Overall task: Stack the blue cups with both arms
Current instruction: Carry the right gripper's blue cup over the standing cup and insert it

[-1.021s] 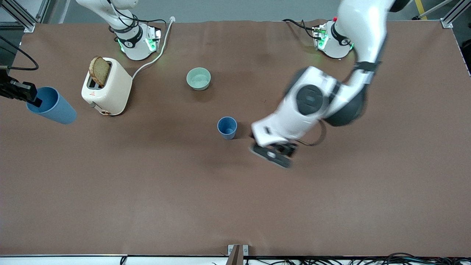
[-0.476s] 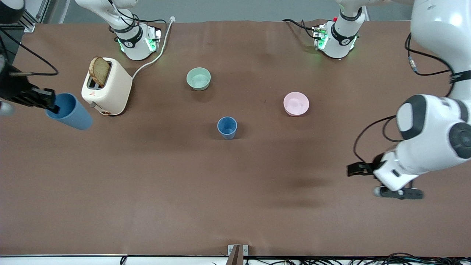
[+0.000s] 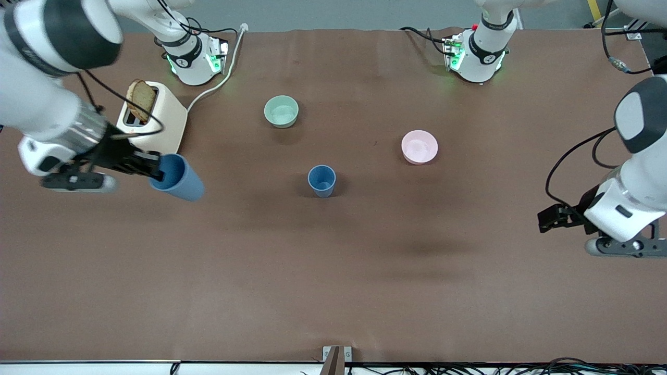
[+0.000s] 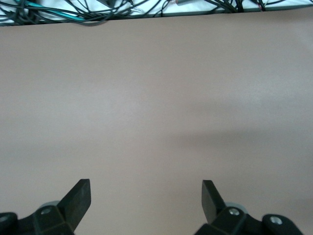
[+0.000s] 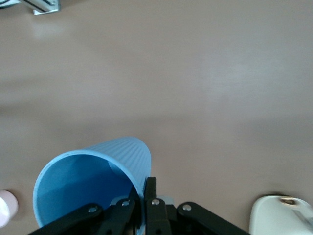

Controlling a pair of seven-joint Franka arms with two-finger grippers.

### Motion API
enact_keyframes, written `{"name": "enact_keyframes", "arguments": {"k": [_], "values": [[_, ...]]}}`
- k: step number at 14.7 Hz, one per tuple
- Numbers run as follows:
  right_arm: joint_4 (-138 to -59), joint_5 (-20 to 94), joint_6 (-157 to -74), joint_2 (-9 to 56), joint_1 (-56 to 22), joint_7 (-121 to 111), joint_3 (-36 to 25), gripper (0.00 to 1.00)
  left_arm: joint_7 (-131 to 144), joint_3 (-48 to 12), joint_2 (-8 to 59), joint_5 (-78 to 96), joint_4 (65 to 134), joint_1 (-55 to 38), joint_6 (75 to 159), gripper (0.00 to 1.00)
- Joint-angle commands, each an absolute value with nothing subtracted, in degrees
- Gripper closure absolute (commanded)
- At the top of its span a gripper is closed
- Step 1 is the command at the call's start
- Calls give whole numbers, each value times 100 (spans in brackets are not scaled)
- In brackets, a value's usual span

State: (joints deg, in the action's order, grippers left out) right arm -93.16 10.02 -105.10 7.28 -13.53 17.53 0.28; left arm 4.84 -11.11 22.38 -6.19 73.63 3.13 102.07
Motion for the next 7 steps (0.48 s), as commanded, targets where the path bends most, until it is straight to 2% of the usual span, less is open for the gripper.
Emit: {"name": "enact_keyframes", "arguments": {"k": [1, 2, 3, 7], "values": [[-9501, 1011, -11011, 948, -2071, 2712, -35, 97, 510, -417, 1680, -520, 7497, -6, 10081, 0], [-9492, 950, -11126, 1062, -2283, 3020, -35, 97, 501, 144, 1479, -275, 7541, -331, 9968, 0], [-9501, 897, -11275, 1168, -2459, 3215, -35, 97, 501, 419, 1398, -98, 7558, -517, 9801, 0], [-9518, 888, -11627, 1607, -2996, 3674, -35, 97, 483, 439, 1012, -26, 7743, -527, 9642, 0]]}}
